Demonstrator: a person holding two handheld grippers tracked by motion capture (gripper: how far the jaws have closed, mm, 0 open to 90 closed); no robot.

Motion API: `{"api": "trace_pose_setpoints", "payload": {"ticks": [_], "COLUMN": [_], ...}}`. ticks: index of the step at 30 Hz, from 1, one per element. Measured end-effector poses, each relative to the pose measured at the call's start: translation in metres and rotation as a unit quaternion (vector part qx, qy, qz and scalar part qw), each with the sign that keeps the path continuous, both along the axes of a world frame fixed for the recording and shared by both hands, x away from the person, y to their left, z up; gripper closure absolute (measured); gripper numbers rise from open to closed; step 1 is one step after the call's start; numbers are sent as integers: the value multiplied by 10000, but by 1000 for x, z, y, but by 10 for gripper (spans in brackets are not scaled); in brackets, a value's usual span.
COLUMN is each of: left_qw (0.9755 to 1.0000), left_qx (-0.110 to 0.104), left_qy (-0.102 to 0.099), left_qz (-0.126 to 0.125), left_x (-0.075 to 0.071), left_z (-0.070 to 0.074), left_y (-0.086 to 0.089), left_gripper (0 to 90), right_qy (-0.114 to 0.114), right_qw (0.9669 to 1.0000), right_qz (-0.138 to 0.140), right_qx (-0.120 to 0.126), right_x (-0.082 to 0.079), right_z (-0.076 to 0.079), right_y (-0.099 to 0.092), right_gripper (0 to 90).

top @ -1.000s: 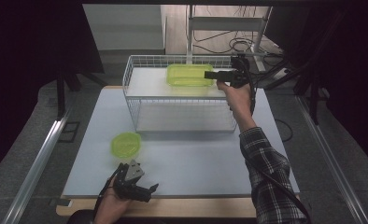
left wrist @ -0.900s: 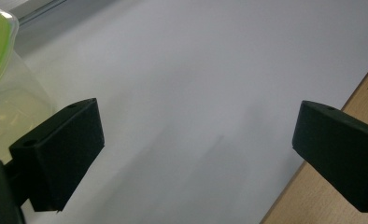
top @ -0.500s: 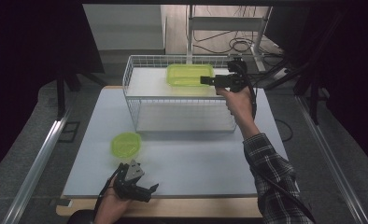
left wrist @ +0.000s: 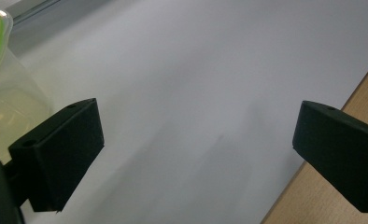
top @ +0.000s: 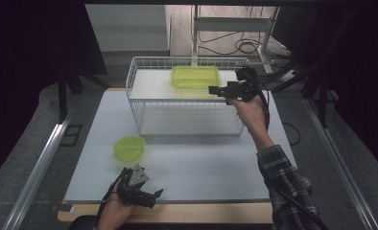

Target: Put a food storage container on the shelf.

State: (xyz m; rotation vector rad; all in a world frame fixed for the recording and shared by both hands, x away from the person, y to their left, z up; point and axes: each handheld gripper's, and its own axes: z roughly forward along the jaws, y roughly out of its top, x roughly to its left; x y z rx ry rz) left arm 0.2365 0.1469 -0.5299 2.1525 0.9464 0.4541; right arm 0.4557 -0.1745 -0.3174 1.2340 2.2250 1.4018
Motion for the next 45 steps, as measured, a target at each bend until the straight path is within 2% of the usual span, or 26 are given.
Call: {"api": "trace_pose_setpoints", "payload": {"ticks": [12,15,20,31,38,45], "left_qw": [10000,10000,10000,10000,10000,10000], "left_qx": [-39,-62,-64,-56,-49,-59], "left_qy": [14,-2,-15,-30,-46,-50], "left_qz": [-14,-10,-13,-28,-31,-40], "left_x": [0,0,0,0,0,0], "left_z": [0,0,0,-1,-1,-1], "left_y": [1,1,1,0,0,0], "left_gripper": [17,17,16,16,15,15], "right_qy": [-71,-140,-173,-249,-339,-442], "right_qw": [9996,9992,9988,9974,9972,9964], "right_qz": [222,248,317,450,513,499], "right_qx": [-136,-263,-337,-503,-432,-534], "right_x": [-20,-29,-38,-64,-82,-97], "right_z": [-9,-12,-16,-33,-46,-59], "right_y": [-5,-5,-5,-16,-25,-33], "right_gripper": [79,63,55,34,34,35]}}
